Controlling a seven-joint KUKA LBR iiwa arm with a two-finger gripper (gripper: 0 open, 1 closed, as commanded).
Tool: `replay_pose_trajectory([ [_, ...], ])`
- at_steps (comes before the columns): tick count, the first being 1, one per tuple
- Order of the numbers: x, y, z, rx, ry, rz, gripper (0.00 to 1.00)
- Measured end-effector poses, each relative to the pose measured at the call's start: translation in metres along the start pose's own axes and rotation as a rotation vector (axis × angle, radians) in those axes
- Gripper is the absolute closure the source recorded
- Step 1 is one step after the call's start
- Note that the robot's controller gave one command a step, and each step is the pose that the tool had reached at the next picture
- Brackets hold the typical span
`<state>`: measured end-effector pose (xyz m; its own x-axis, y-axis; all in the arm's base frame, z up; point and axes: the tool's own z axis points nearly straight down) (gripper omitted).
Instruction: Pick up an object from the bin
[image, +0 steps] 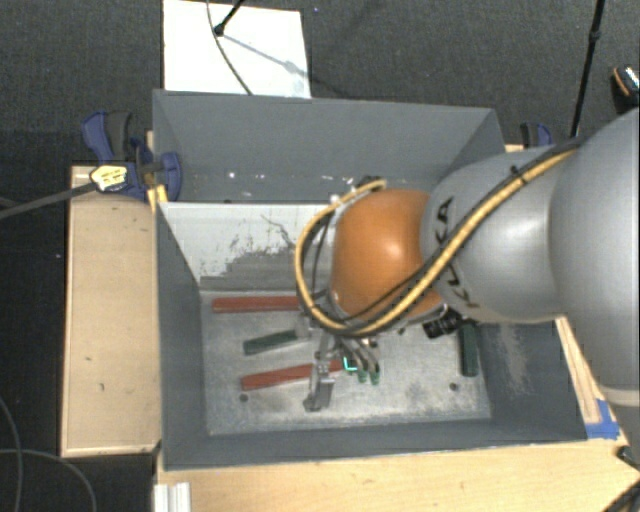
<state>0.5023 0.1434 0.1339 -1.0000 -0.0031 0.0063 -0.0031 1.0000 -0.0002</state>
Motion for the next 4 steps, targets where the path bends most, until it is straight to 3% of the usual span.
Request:
replay_pose_trajectory([
  [1,-0.003,-0.025,0.067,0.001,-0.002,-0.019,0.0],
  [2,-0.005,-0.023,0.063,-0.001,-0.008,-0.015,1.0],
  [3,-0.024,-0.03,0.063,0.0,-0.012,-0.281,1.0],
  [4,0.008,0.01,-0.064,-0.001,-0.015,-0.341,1.0],
])
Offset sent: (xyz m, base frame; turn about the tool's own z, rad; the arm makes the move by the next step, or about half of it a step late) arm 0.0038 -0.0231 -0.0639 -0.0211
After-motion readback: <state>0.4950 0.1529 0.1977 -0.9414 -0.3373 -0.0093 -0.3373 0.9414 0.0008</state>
